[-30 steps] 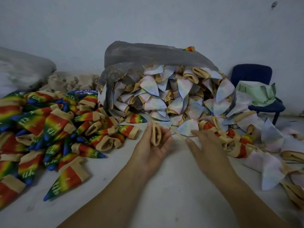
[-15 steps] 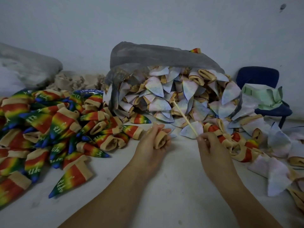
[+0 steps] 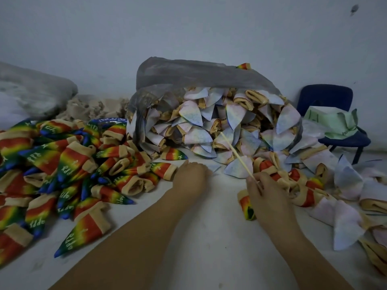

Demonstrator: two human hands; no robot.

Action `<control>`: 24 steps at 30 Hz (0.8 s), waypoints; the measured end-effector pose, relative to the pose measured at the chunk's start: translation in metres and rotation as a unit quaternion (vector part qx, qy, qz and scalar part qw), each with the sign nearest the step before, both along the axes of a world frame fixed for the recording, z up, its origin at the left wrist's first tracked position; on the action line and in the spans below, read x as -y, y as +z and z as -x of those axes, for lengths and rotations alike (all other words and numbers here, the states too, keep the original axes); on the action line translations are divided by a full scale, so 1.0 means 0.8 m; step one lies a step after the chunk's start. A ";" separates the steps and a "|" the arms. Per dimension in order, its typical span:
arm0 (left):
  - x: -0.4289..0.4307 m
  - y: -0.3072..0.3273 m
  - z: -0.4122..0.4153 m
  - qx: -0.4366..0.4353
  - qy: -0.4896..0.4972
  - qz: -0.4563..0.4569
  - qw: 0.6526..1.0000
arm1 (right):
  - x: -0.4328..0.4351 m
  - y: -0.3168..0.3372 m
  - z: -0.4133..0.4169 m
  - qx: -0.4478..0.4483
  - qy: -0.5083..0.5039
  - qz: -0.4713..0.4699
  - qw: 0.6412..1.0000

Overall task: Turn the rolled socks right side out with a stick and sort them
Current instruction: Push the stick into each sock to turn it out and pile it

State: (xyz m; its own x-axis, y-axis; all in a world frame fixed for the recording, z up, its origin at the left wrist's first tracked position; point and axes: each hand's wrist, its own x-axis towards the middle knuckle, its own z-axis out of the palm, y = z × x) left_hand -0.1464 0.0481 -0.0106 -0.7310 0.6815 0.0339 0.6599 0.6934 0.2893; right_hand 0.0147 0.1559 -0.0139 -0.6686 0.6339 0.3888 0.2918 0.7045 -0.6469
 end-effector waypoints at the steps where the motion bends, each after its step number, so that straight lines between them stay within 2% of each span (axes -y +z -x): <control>1: 0.001 0.004 0.002 0.029 0.008 -0.035 0.999 | 0.003 0.000 0.001 0.017 0.009 -0.006 1.000; 4: 0.011 0.014 0.012 0.126 -0.017 -0.087 0.988 | 0.019 -0.004 0.007 0.112 0.021 -0.080 0.990; 7: 0.026 0.024 0.017 0.126 -0.052 -0.056 0.989 | 0.022 -0.009 0.011 0.161 -0.001 -0.163 0.973; 10: 0.028 0.024 0.022 0.069 -0.055 0.002 0.996 | 0.001 -0.006 0.005 0.096 -0.086 -0.111 0.986; 12: 0.025 0.025 0.018 0.030 -0.024 -0.002 0.999 | -0.006 -0.003 -0.001 0.041 -0.121 -0.086 0.988; 14: 0.028 0.031 0.011 0.021 0.014 -0.113 0.993 | 0.000 0.000 -0.004 -0.012 -0.107 -0.077 0.991; 16: 0.035 0.043 0.001 0.027 0.029 -0.256 0.966 | 0.011 0.005 -0.004 -0.071 -0.051 -0.045 0.995; 18: 0.042 0.053 -0.023 0.052 0.026 -0.354 0.934 | 0.020 0.013 -0.003 -0.125 0.011 0.002 0.992; 22: 0.045 0.033 -0.084 0.209 0.014 -0.425 0.880 | 0.042 0.029 -0.002 -0.159 0.098 0.157 0.970; 24: 0.044 0.022 -0.099 0.246 0.009 -0.445 0.861 | 0.050 0.028 -0.001 -0.148 0.132 0.213 0.957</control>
